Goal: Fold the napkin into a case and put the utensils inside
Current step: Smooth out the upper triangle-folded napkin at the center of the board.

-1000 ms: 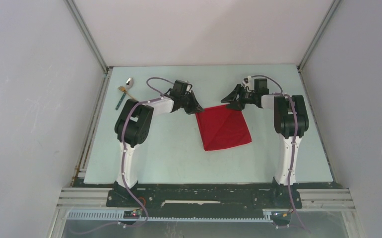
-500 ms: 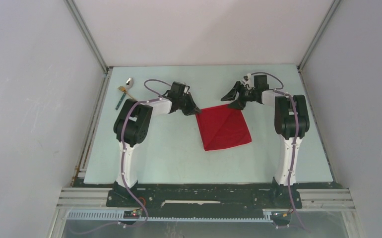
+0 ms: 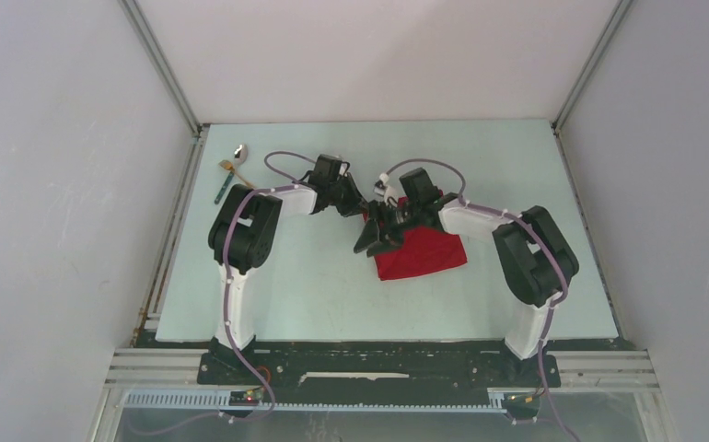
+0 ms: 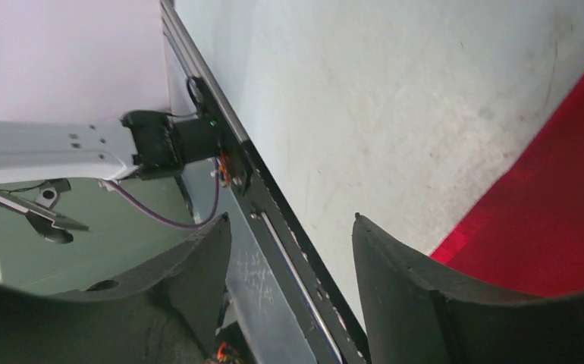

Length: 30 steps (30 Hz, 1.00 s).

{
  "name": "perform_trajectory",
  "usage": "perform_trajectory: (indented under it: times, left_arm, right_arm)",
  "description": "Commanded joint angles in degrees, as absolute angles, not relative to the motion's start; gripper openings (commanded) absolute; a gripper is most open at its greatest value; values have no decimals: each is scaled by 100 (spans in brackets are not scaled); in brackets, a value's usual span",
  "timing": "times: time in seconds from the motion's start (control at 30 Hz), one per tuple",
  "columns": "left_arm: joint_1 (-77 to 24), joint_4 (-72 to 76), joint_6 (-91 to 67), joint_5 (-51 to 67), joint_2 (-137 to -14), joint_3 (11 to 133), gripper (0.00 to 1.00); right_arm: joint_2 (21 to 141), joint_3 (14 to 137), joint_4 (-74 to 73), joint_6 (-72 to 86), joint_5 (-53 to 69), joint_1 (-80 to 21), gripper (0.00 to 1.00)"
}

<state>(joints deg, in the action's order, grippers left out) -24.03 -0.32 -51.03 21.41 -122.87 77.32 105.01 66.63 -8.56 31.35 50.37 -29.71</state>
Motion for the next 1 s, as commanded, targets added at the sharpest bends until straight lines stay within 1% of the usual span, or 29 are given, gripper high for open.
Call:
perform_trajectory:
  times: [0.0,0.1,0.27,0.6,0.83,0.97]
  left_arm:
    - [-2364,-330,-5080,2002,-12188,7547,0]
    - [-2366,-319,-5087,1990,-12194,7545,0]
    - [-2337,-319,-5095,1933,-12195,7550,0]
    - [-2274,-311,-5150,1989,-12270,7567,0]
    - [-2273,-315,-5124,1977,-12248,7553,0]
    - [-2269,-316,-5124,1983,-12236,7567,0]
  right_arm:
    - [10681,6447,-769,3058,5207,-2943,65]
    - [10727,6271,-602,3065,5387,-2954,61]
    - [10743,5998,-323,3042,5670,-2953,61]
    - [11055,5666,162,3101,5665,-2784,63]
    - [10877,5328,44,2969,5540,-2750,63]
    - [10618,5320,206,3177,5690,-2764,63]
